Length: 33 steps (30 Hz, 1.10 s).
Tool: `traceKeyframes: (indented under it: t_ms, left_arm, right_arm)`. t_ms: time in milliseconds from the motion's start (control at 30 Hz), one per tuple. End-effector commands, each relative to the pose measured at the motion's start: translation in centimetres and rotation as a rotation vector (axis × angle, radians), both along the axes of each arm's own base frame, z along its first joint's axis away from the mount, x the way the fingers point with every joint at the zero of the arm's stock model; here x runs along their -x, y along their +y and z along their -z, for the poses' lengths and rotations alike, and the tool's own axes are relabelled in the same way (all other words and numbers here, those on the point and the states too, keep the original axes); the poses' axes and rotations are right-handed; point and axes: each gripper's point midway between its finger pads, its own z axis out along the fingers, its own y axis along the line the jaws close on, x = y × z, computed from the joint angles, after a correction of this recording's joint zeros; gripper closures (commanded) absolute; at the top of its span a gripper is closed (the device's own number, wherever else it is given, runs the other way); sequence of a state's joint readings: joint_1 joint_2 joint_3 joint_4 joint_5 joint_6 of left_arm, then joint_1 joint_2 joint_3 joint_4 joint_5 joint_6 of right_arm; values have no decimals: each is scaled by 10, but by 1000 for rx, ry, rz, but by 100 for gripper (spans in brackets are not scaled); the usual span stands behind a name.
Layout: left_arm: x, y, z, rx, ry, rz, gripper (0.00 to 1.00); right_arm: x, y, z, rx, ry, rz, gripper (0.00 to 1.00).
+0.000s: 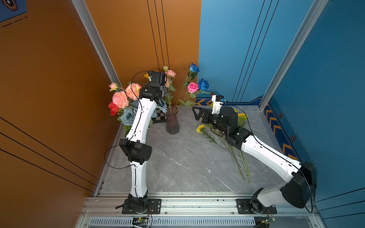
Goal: Pick out yellow flowers from the vase
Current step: Pick up the flower from the vase.
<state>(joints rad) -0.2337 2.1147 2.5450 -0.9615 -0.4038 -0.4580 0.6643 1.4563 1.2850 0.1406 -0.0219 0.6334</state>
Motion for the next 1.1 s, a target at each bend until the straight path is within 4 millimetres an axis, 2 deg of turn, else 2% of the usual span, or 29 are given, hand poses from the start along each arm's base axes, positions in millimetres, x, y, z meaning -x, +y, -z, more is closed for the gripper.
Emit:
traceKeyframes:
  t_ms: [0,533,667,800,1067]
  left_arm:
    - [-4,12,-3,-32,-11,-35,44]
    - [-24,15,7,-34,-25,-57,43]
    - [-29,15,11,-35,-25,-62,44]
    - [-30,17,12,-46,-23,-68,50]
    - [-32,22,13,-62,-23,-82,49]
  right_arm:
    - [2,-4,-10,-36,-20,2,0]
    - [-4,-16,-6,-41,-15,27,0]
    - [-6,-17,-4,-46,-11,30,0]
    - [-7,-19,-3,-54,-11,36,0]
    - [-8,-24,-2,-63,-13,47,0]
